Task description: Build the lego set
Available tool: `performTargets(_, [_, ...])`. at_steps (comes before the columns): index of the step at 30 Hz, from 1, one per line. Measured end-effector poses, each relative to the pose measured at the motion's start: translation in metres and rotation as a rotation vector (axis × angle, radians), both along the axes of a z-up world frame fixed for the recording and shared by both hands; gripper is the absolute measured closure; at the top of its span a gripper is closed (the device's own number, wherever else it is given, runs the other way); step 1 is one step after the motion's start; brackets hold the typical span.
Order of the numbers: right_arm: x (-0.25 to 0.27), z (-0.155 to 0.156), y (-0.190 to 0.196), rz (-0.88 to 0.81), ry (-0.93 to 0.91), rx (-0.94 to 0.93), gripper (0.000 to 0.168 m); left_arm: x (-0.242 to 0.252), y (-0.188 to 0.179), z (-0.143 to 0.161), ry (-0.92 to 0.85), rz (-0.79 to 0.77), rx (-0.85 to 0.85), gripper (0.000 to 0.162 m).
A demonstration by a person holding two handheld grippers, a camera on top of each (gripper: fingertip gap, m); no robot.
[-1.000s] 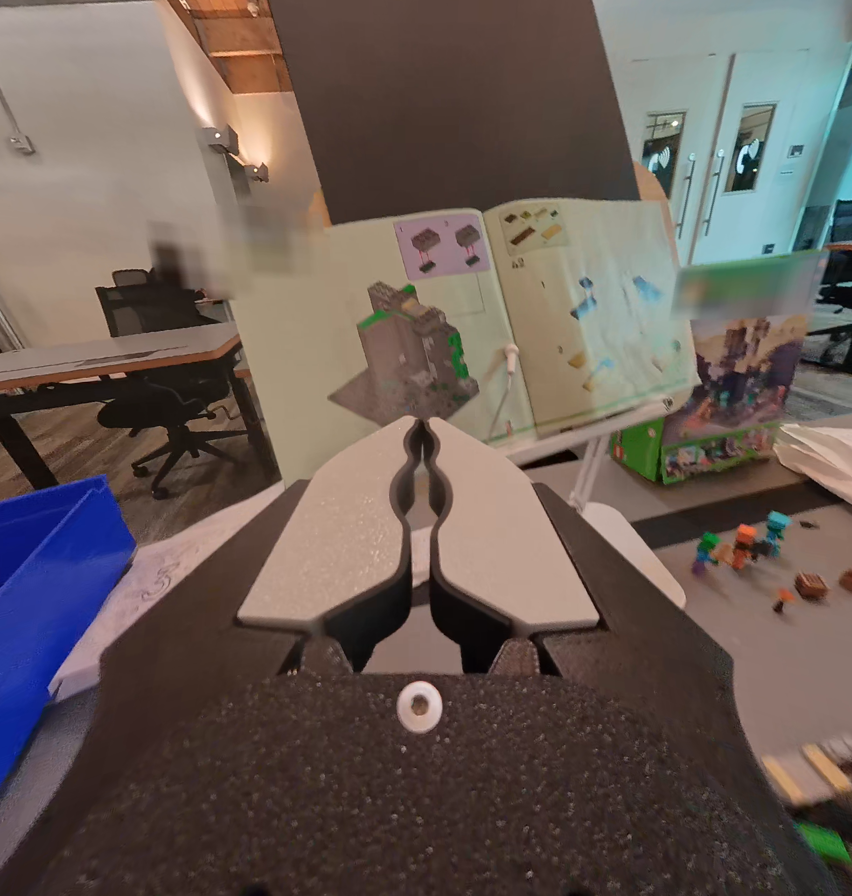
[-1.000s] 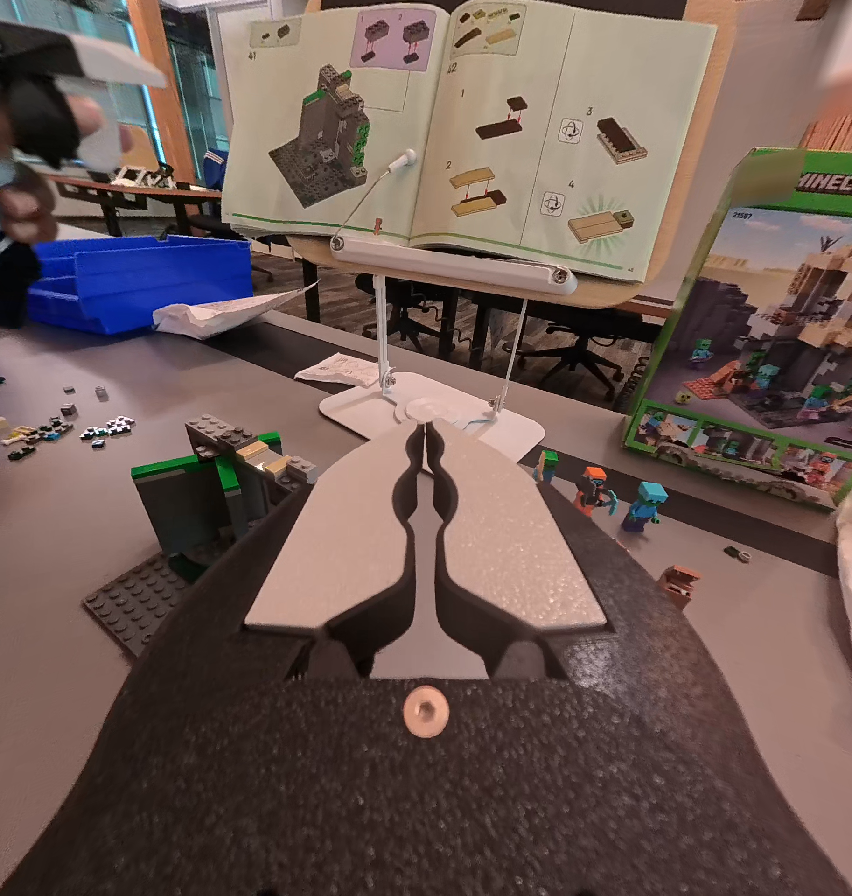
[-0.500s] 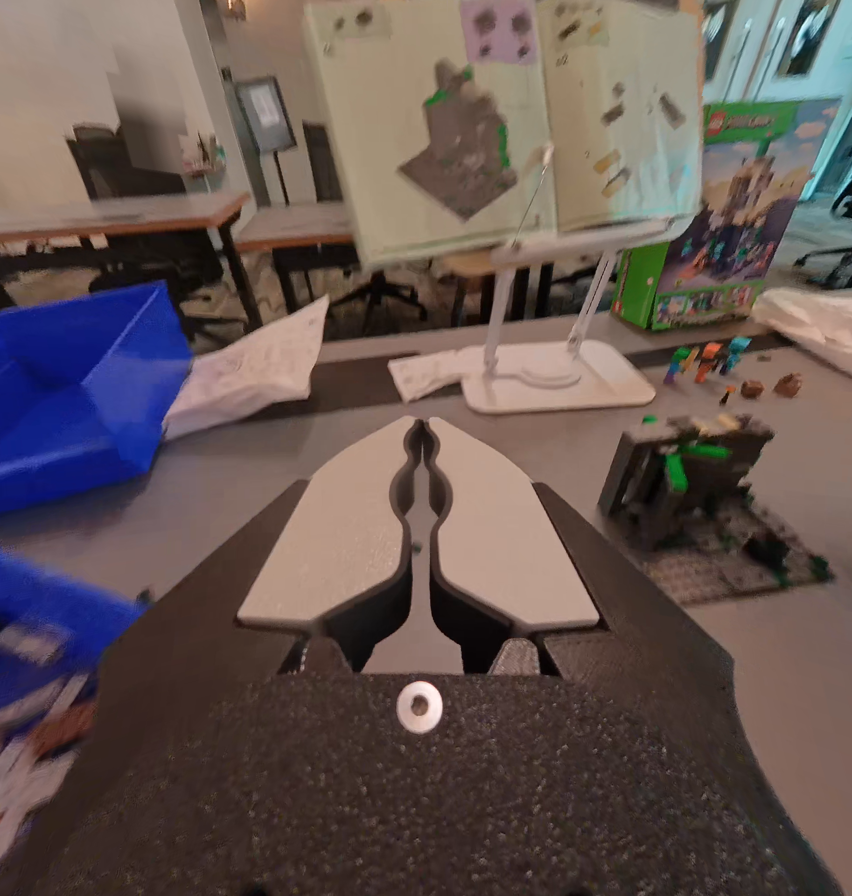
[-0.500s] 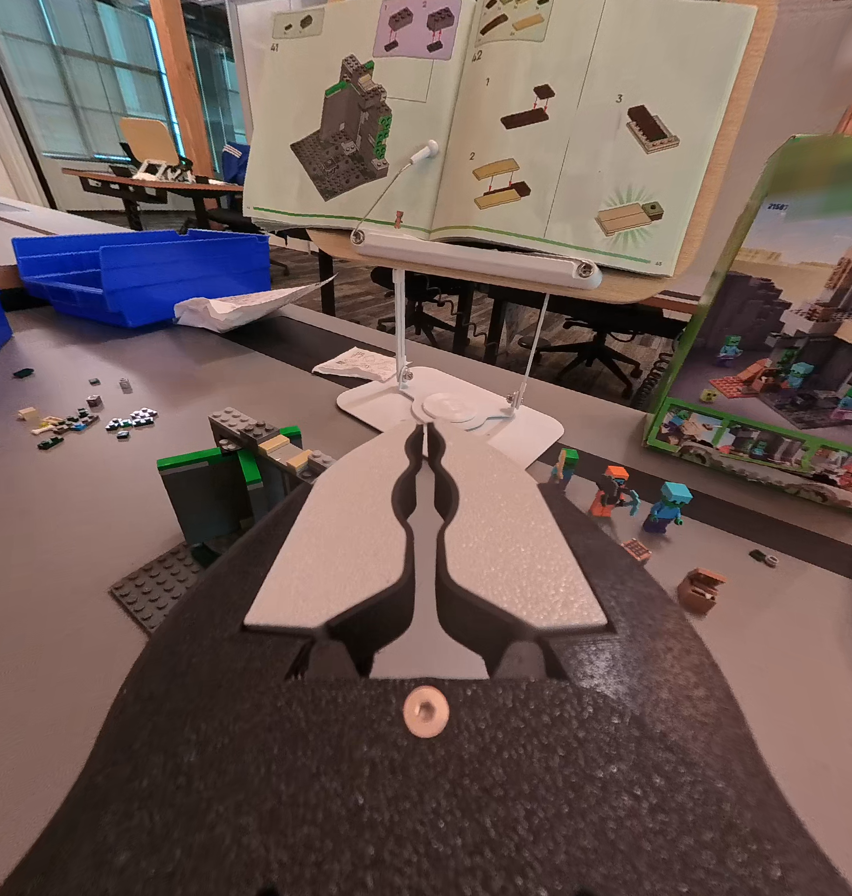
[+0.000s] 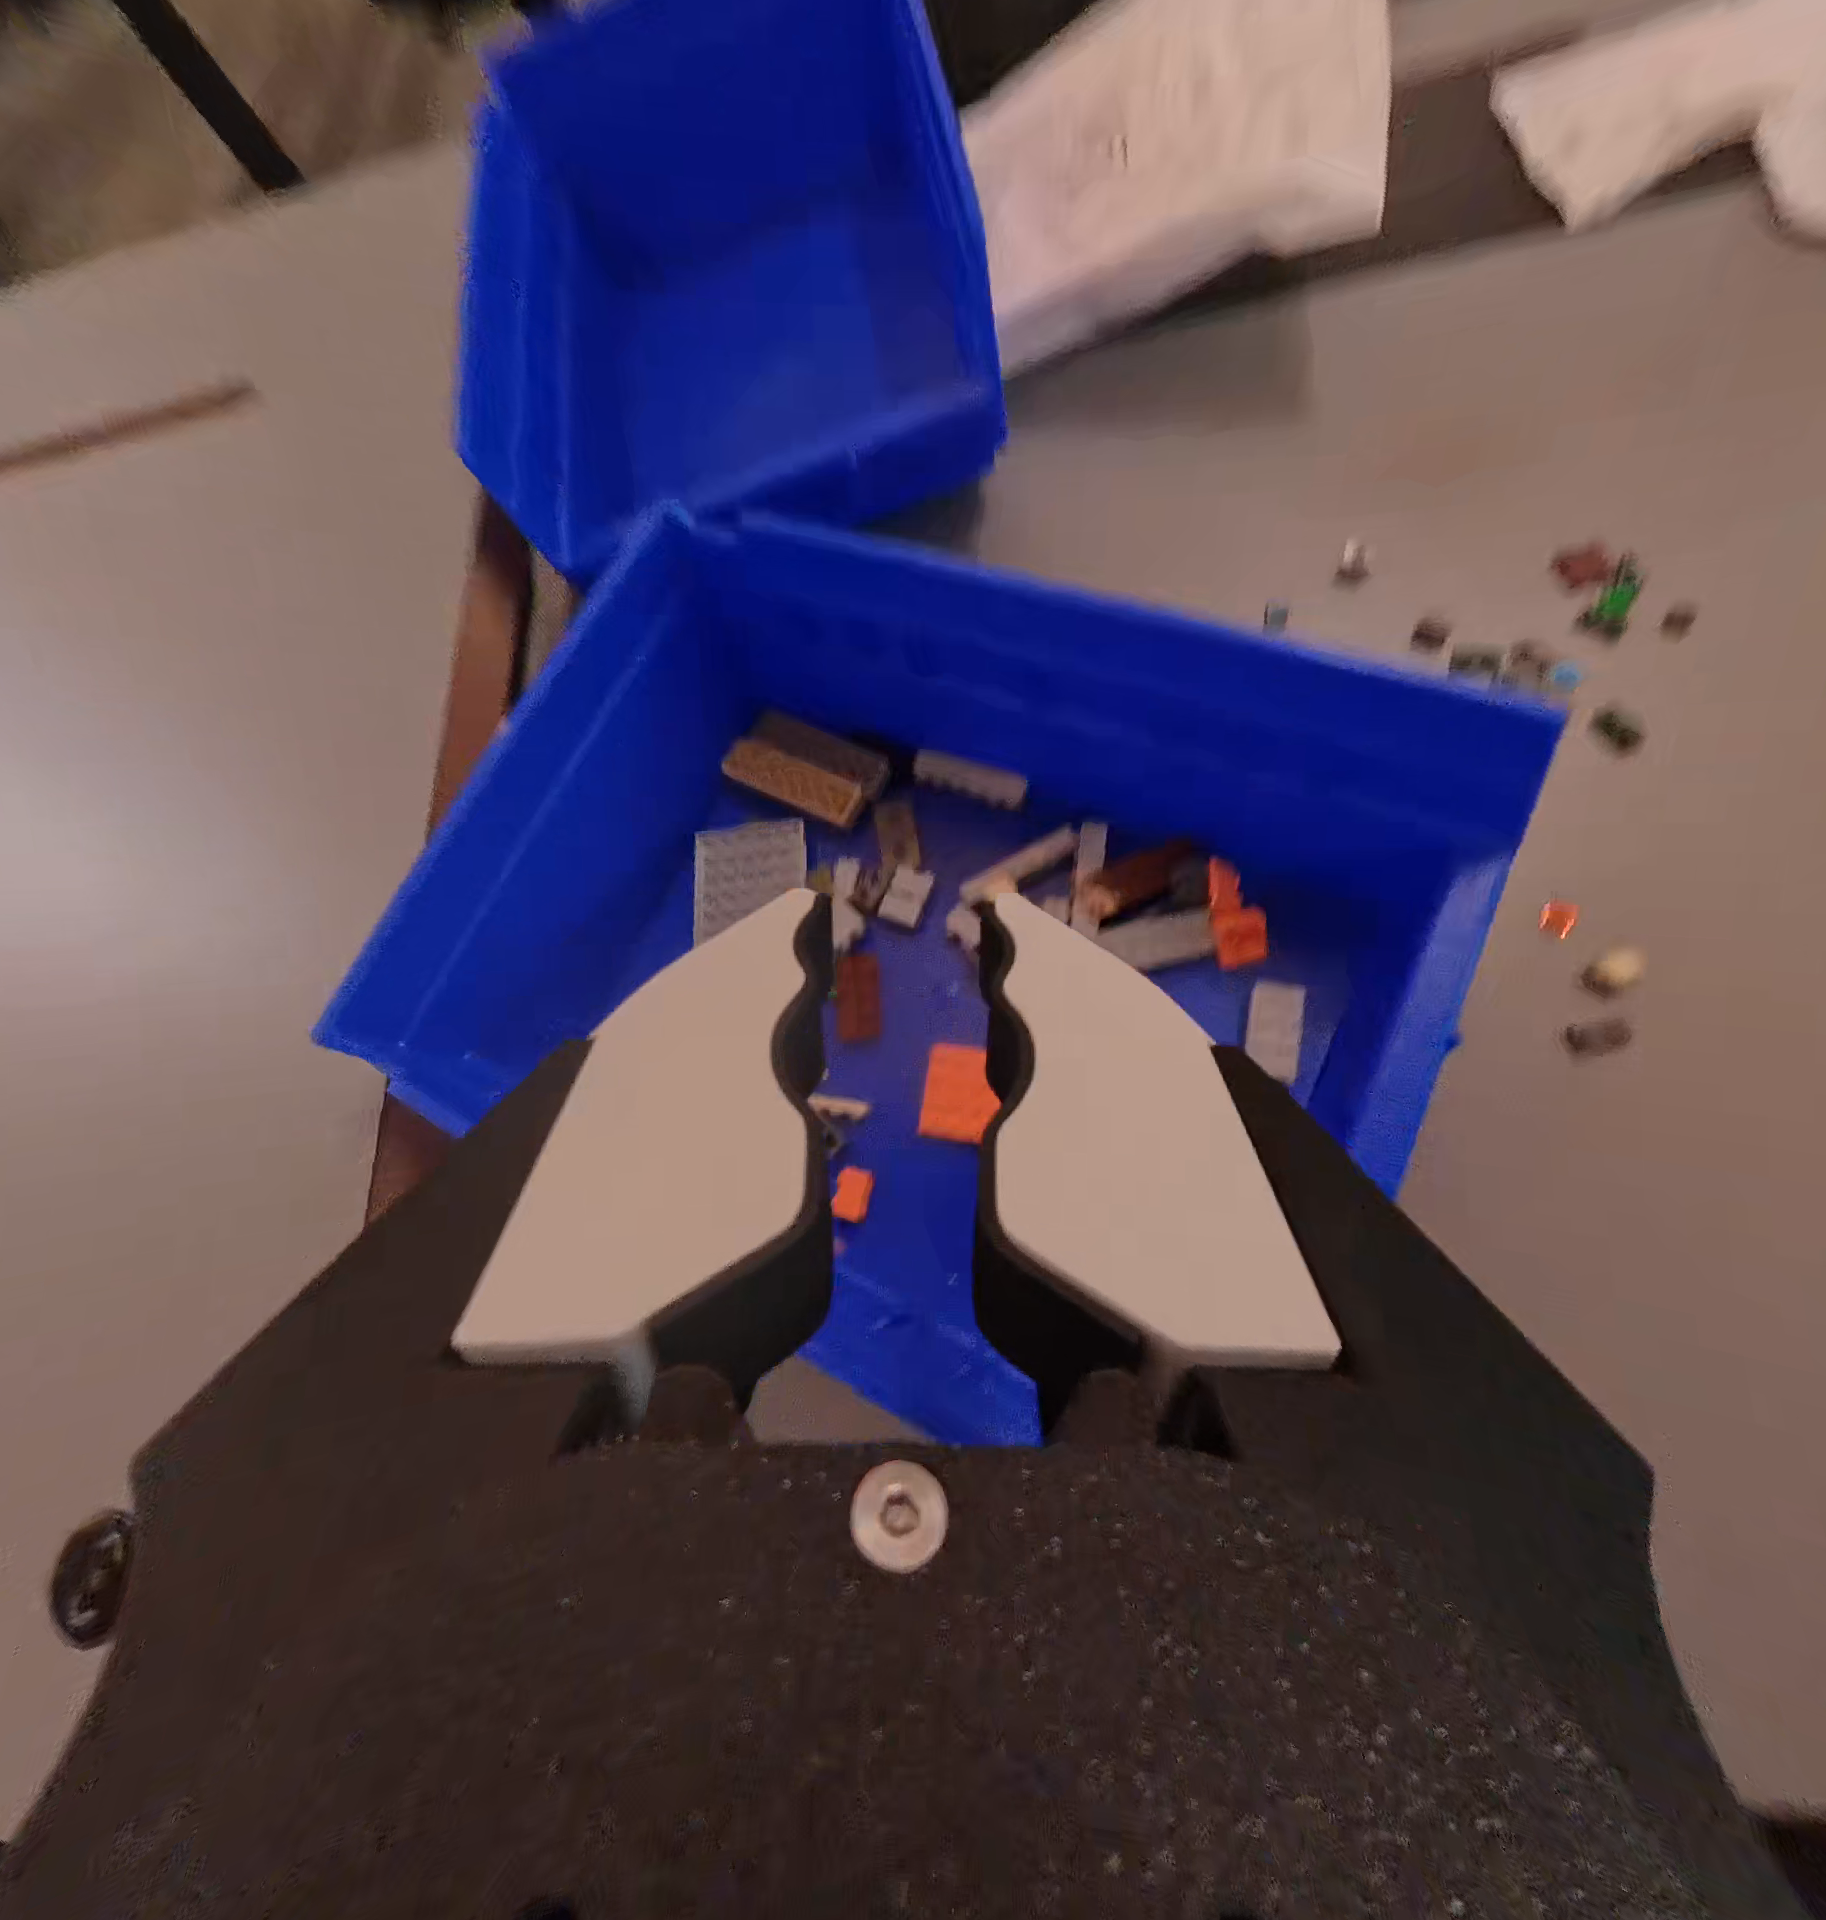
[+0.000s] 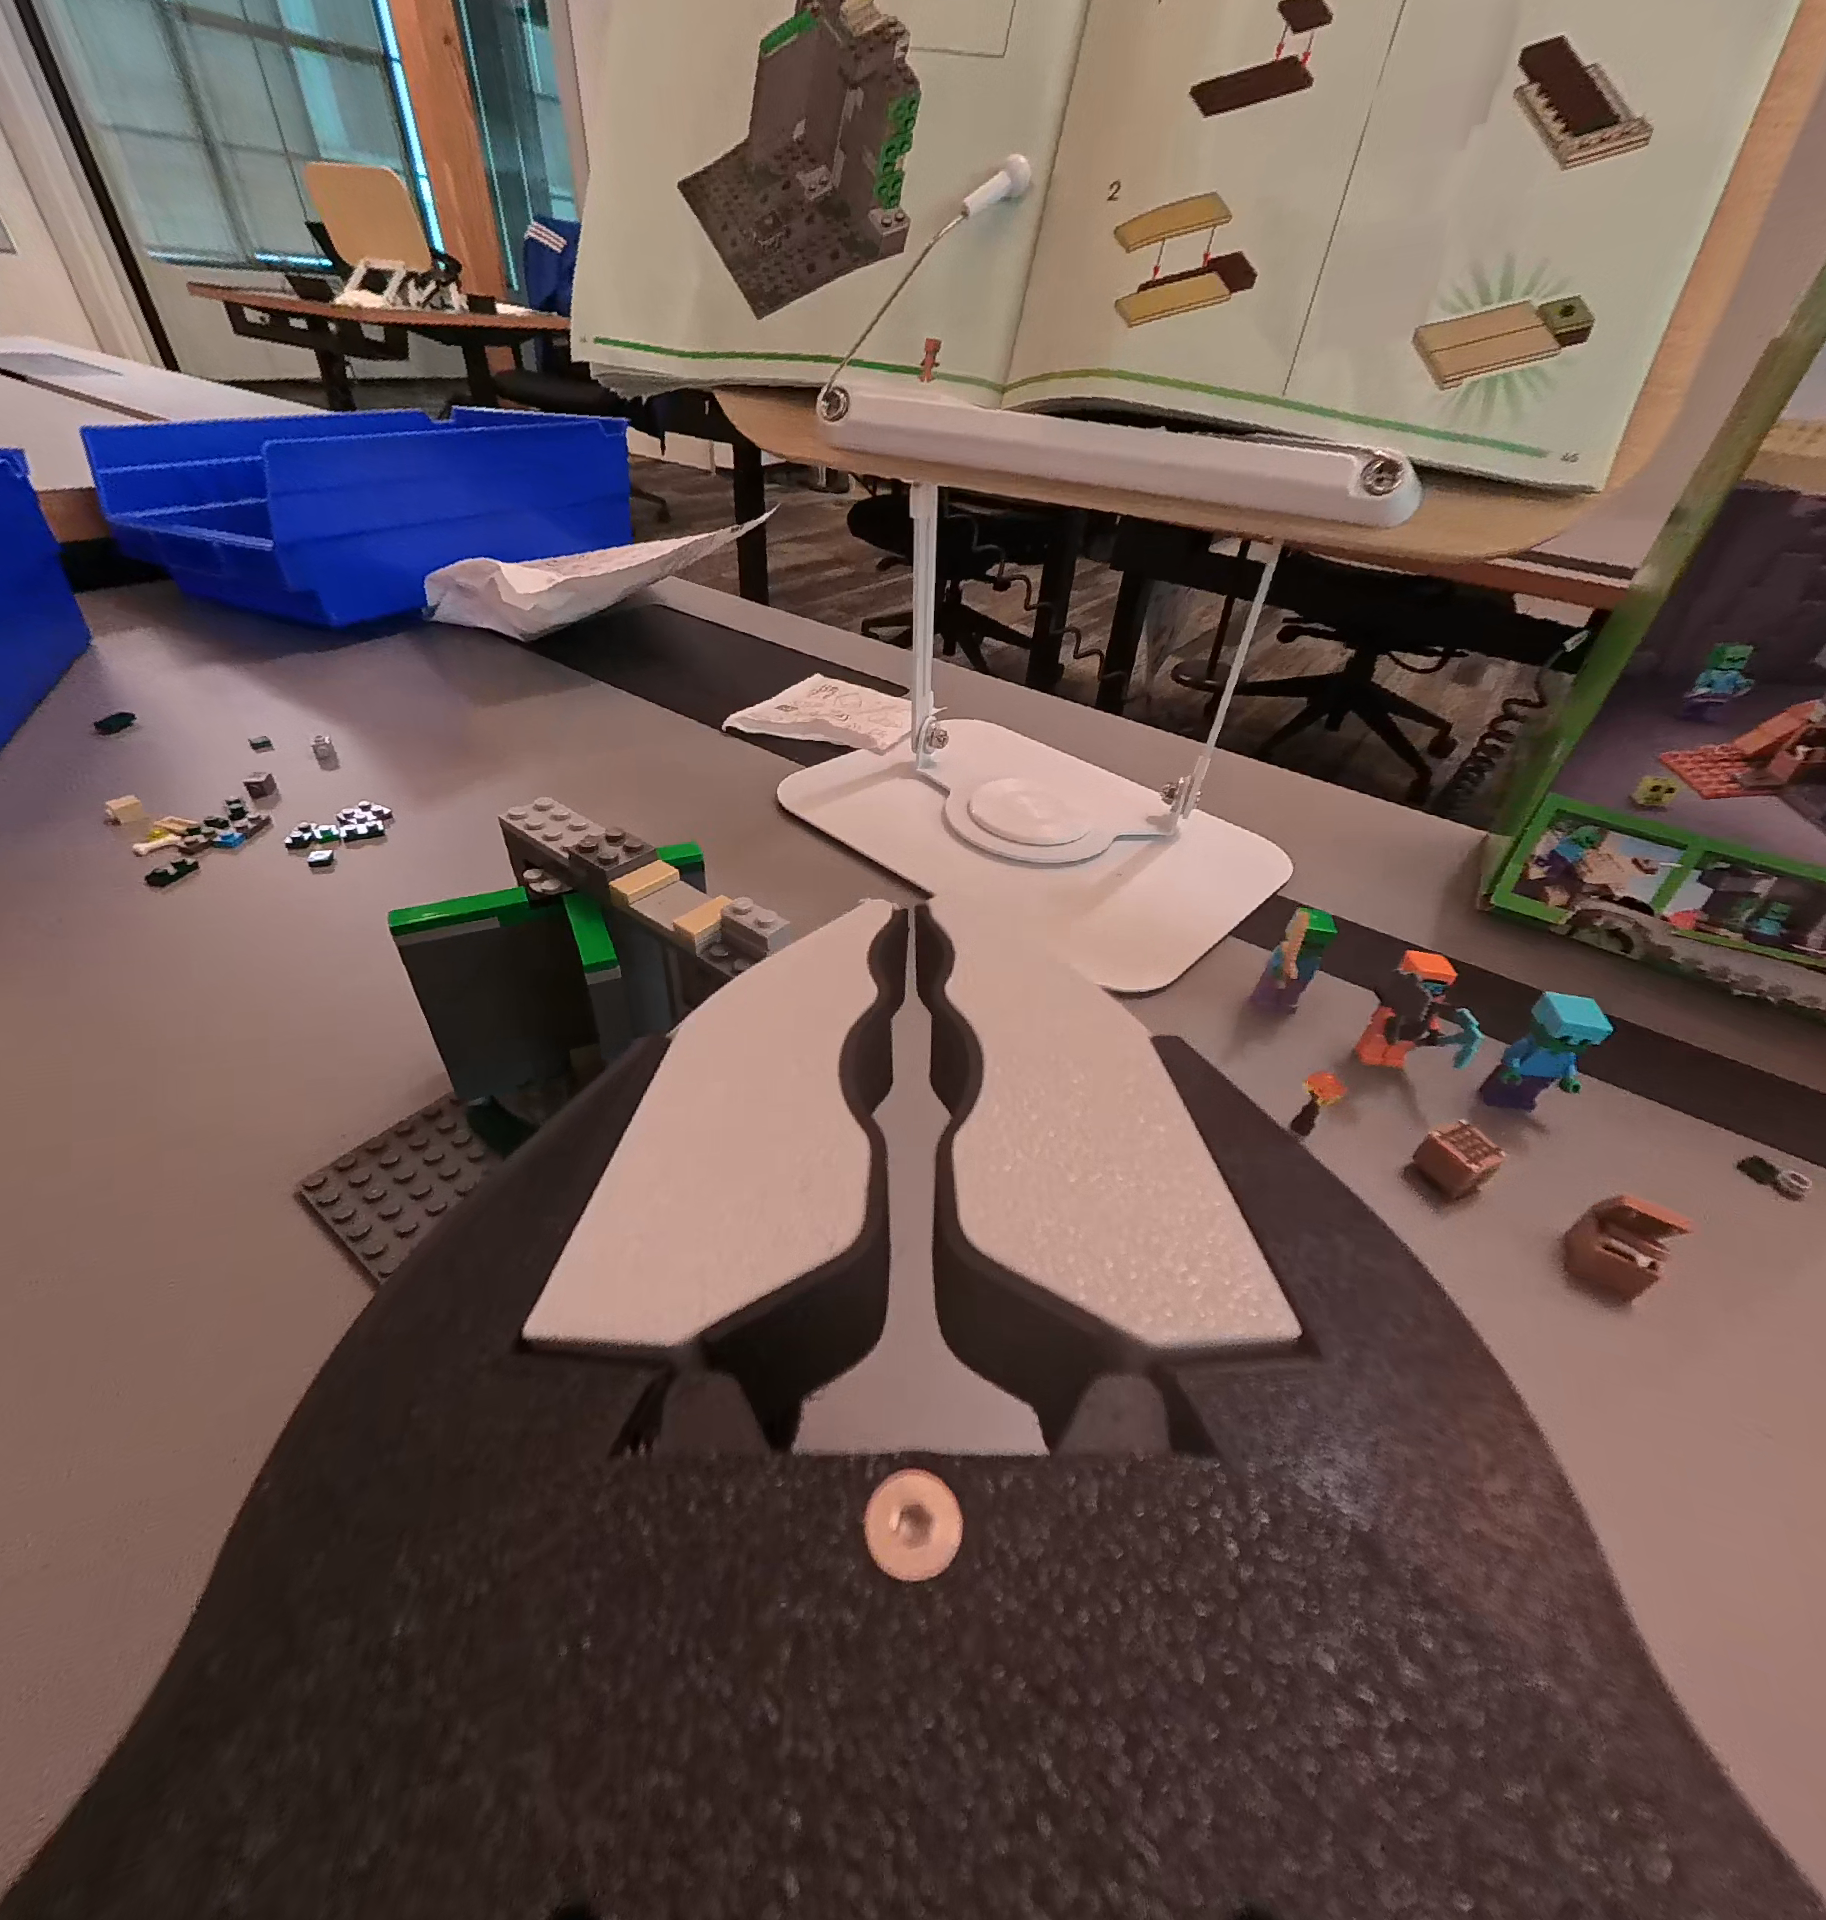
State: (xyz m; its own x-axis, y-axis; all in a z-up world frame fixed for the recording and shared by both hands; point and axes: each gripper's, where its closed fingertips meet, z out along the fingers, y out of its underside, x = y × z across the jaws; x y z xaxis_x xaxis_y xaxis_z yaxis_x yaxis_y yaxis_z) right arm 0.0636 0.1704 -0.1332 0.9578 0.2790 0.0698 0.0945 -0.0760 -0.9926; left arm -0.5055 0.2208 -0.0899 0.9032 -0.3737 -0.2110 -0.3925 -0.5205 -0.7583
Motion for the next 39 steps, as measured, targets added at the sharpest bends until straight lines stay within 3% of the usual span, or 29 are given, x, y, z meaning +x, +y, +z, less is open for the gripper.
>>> performTargets(6, [-0.005,-0.007,0.001,0.014,-0.016,-0.026,0.167,-0.032,0.019,-0.065,0.136,-0.120,-0.414,0.138])
performTargets(11, [-0.007,-0.012,0.001,0.018,-0.030,-0.043,0.167,-0.052,0.021,-0.113,0.420,-0.242,-0.652,0.136])
performTargets(18, [-0.010,-0.022,0.003,0.030,-0.039,-0.080,0.167,-0.049,0.055,-0.132,0.443,-0.286,-0.664,0.130])
performTargets(24, [-0.012,-0.024,0.003,0.037,-0.044,-0.088,0.167,-0.077,0.072,-0.142,0.572,-0.193,-0.746,0.128])
performTargets(27, [-0.013,-0.024,0.003,0.041,-0.045,-0.090,0.167,-0.087,0.069,-0.147,0.549,-0.137,-0.829,0.123])
performTargets(32, [-0.012,-0.025,0.003,0.043,-0.043,-0.095,0.167,-0.089,0.065,-0.156,0.515,-0.125,-0.871,0.147])
performTargets(35, [-0.012,-0.027,0.003,0.044,-0.042,-0.100,0.167,-0.080,0.064,-0.154,0.513,-0.163,-0.849,0.148])
performTargets(39, [-0.014,-0.031,0.004,0.050,-0.044,-0.112,0.167,-0.029,0.061,-0.132,0.425,-0.312,-0.737,0.150])
